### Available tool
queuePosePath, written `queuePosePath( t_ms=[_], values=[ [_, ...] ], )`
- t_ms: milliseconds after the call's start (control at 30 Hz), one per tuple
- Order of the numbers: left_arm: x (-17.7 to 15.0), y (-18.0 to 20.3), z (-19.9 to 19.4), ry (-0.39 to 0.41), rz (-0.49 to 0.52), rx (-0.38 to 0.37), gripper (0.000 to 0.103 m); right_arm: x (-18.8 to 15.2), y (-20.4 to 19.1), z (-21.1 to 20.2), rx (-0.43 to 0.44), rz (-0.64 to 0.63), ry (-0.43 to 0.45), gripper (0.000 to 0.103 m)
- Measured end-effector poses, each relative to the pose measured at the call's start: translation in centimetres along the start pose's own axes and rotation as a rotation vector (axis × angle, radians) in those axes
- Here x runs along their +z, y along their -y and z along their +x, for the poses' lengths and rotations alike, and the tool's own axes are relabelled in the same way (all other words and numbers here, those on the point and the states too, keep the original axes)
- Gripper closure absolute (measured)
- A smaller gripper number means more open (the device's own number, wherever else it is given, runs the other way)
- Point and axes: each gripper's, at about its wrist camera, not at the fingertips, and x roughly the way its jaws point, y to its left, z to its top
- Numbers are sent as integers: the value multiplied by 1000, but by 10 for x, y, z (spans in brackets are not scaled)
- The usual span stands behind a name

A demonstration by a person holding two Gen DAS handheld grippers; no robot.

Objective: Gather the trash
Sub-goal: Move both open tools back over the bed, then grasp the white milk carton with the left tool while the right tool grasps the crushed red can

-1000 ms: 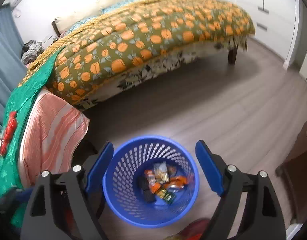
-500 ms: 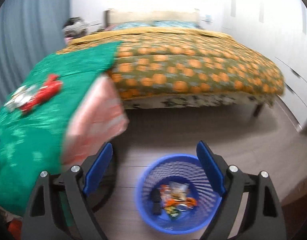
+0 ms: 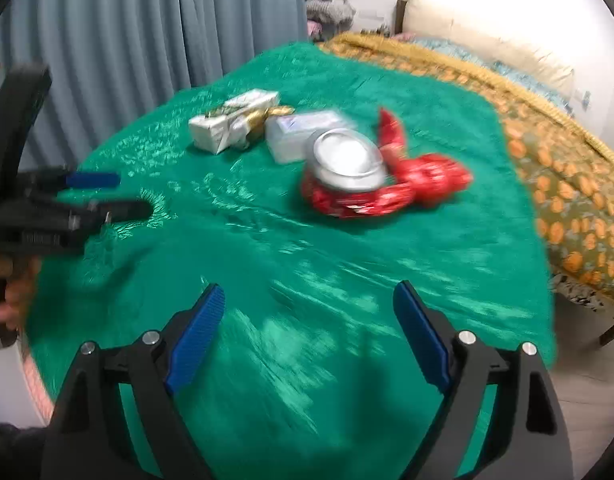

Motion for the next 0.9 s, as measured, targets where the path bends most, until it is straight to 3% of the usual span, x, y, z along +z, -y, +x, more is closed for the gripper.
queuePosePath(
  t_ms=[333,533,633,900],
  values=[
    [67,-24,66,-7,62,99,14,-7,-7,19,14,12,-38,19],
    [77,-27,84,-14,92,127,28,-9,-6,18,17,17,-37,19],
    [79,-29,89,-23,95,112,56,-10,-6,18,15,17,-37,19],
    [55,-32,51,-9,29,134,56,-9,-5,19,14,22,-34,19]
  ],
)
